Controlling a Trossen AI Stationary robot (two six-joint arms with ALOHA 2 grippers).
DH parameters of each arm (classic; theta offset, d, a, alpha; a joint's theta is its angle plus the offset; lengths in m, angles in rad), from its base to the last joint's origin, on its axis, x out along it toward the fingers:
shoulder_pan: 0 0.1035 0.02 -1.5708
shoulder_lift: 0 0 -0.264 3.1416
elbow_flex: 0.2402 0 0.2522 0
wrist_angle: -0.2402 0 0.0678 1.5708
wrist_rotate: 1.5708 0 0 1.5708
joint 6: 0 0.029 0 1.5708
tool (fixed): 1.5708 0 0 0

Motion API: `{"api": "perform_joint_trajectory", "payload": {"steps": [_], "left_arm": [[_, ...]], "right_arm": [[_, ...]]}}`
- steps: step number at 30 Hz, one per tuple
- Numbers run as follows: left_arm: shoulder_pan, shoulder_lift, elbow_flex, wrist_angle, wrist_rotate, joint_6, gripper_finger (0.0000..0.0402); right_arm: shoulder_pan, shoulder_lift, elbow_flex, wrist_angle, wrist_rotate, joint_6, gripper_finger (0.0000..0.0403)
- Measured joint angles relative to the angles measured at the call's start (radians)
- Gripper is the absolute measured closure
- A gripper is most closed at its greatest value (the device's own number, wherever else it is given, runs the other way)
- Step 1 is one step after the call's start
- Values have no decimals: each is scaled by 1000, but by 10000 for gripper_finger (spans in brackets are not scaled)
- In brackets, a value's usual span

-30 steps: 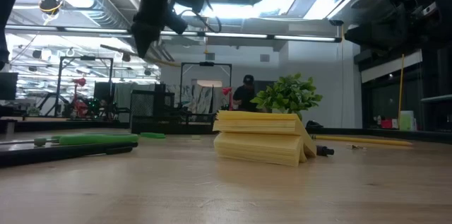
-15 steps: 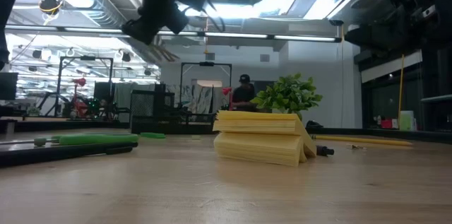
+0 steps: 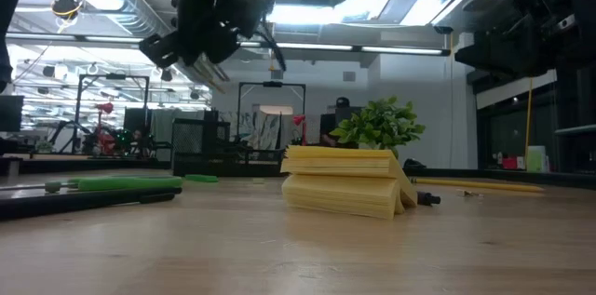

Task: Pick and place office supplies into organizer
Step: Put the left pencil into the desk organizer

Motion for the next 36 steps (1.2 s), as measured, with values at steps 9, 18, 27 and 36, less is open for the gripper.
{"api": "perform_joint_trajectory", "payload": {"steps": [9,18,27,36], "left_arm": [[0,0,-64,0,-17,0,375],[-23,0,-138,0,47,8,375],[-59,0,-184,9,50,95,375],[-29,55,-183,10,68,78,375]], "right_arm": [[0,0,0,1,0,1,354],[0,0,0,2,0,0,354],[0,0,0,2,0,1,354],[0,0,0,3,0,25,354]]}}
